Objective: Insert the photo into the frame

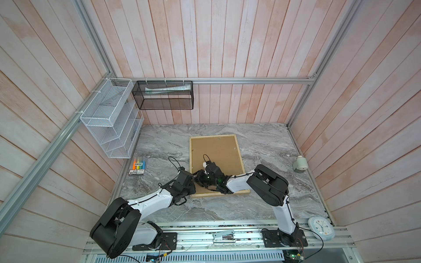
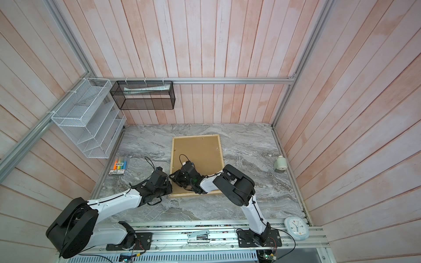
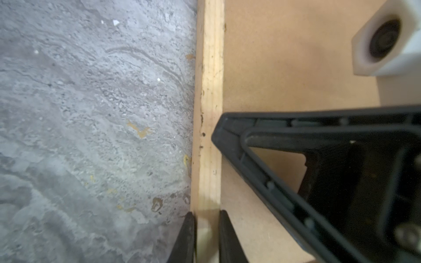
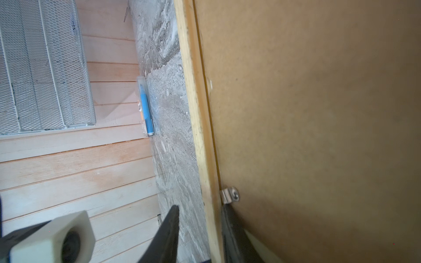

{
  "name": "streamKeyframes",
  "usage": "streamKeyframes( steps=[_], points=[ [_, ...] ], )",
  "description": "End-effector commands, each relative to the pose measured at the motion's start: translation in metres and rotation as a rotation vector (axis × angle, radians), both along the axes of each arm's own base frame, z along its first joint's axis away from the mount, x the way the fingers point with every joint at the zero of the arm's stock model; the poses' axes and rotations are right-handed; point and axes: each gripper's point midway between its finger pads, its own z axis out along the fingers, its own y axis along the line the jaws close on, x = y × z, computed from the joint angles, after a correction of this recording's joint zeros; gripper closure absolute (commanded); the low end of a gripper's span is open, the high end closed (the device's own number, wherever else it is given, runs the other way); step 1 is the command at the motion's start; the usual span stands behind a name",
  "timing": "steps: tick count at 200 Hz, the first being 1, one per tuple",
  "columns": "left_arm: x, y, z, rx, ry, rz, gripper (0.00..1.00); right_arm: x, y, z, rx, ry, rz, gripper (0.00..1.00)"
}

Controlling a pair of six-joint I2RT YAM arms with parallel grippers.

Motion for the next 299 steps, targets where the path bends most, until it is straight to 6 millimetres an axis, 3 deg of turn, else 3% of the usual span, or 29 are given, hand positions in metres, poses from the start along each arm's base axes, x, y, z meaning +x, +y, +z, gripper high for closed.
streamKeyframes(
  steps=[1, 299],
  points=[
    [-0.016, -0.005, -0.005, -0.042, 0.065, -0.016, 0.9, 0.012, -0.025, -0.052, -0.154, 0.038, -0.088, 0.66],
    [-0.015, -0.005, -0.001, -0.036, 0.063, -0.021, 0.91, 0.029, -0.06, -0.07, -0.203, 0.058, -0.172, 0.66]
  ],
)
